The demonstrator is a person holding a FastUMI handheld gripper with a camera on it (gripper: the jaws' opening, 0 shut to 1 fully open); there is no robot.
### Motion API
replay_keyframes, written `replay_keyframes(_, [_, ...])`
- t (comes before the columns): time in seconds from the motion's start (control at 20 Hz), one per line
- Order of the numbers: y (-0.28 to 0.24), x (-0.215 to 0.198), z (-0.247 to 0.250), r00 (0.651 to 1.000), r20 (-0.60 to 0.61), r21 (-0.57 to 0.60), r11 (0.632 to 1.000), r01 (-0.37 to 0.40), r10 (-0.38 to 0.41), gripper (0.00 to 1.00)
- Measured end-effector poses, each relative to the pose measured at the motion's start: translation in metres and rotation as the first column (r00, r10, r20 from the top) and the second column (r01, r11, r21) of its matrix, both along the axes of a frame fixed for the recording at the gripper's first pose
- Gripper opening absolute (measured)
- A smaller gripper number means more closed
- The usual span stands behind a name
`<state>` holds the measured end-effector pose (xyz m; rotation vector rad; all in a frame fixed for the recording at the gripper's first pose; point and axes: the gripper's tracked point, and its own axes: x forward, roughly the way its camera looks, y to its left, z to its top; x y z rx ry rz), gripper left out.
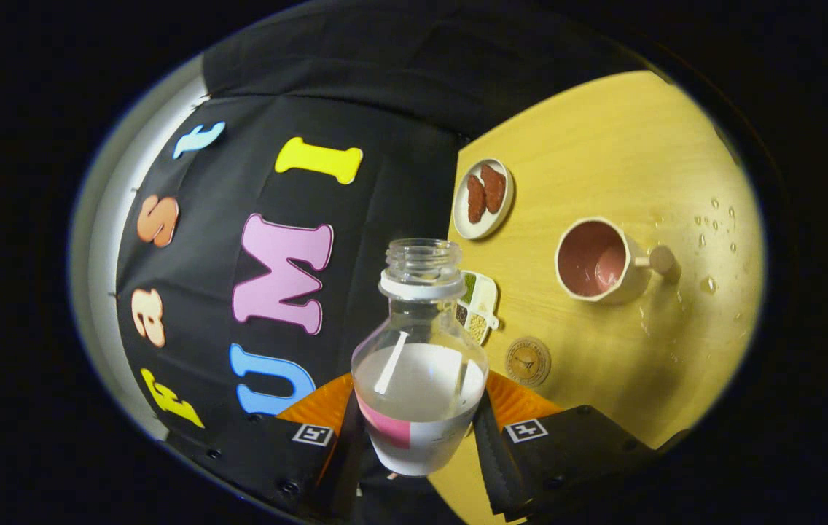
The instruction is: Take the bottle from table, then pour the juice into the cup, finally place the bottle on the coaster
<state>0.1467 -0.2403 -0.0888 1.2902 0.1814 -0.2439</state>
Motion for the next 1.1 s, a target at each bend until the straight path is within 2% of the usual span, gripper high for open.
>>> replay_keyframes(0.1, [0.010,-0.009,-0.009,0.998,0.003,-0.194,0.979,-0.059,0.061,0.70])
replay_keyframes(0.2, [0.014,-0.020,-0.021,0.995,-0.027,-0.390,0.915,-0.103,0.100,0.70])
replay_keyframes(0.35, [0.021,-0.026,-0.022,0.991,-0.058,-0.648,0.751,-0.129,0.120,0.70])
replay_keyframes(0.45, [0.028,-0.026,-0.019,0.991,-0.061,-0.764,0.633,-0.124,0.119,0.70])
replay_keyframes(0.65, [0.055,-0.018,-0.019,0.986,-0.066,-0.883,0.451,-0.128,0.152,0.70])
replay_keyframes(0.85, [0.070,0.007,-0.019,0.986,-0.080,-0.944,0.305,-0.121,0.146,0.71])
replay_keyframes(0.9, [0.074,0.016,-0.019,0.986,-0.086,-0.951,0.283,-0.123,0.141,0.71])
replay_keyframes(1.05, [0.076,0.039,-0.022,0.989,-0.101,-0.957,0.260,-0.127,0.109,0.71])
replay_keyframes(1.1, [0.074,0.043,-0.023,0.989,-0.113,-0.962,0.239,-0.134,0.098,0.71])
